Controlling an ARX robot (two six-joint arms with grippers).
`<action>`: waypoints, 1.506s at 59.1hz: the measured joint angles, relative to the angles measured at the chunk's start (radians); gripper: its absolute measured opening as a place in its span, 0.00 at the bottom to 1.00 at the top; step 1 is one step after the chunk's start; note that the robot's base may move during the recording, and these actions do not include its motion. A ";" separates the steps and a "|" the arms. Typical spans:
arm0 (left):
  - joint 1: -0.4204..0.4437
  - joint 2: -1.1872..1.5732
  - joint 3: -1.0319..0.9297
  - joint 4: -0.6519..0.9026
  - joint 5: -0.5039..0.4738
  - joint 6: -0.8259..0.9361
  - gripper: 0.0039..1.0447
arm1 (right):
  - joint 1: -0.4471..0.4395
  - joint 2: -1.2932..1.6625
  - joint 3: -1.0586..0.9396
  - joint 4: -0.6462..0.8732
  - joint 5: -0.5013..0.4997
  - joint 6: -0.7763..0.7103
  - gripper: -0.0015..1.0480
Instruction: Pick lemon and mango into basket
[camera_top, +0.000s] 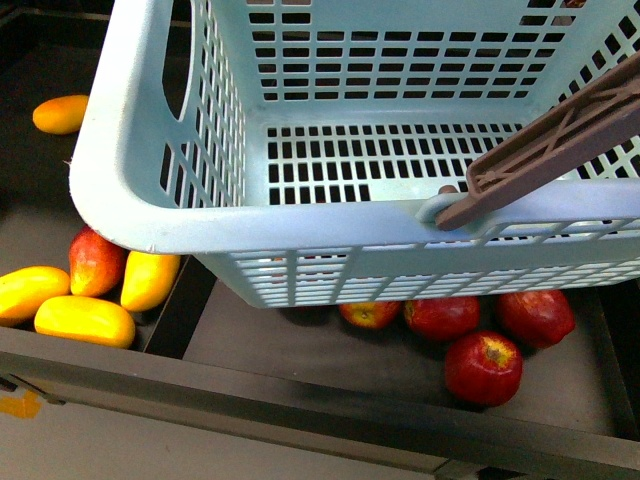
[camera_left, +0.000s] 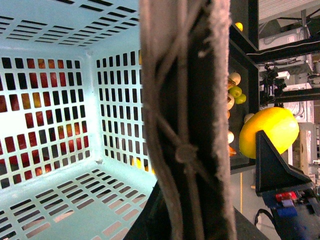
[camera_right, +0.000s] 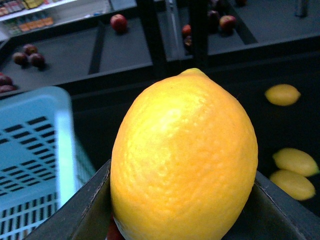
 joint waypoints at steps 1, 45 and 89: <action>0.000 0.000 0.000 0.000 0.000 0.000 0.04 | 0.013 -0.005 -0.001 -0.001 0.005 0.002 0.59; 0.000 0.003 0.000 -0.002 0.008 0.000 0.04 | 0.409 -0.015 -0.075 0.053 0.317 0.109 0.91; 0.001 0.003 0.000 -0.002 -0.002 0.002 0.04 | 0.364 -0.438 -0.500 0.274 0.246 -0.119 0.02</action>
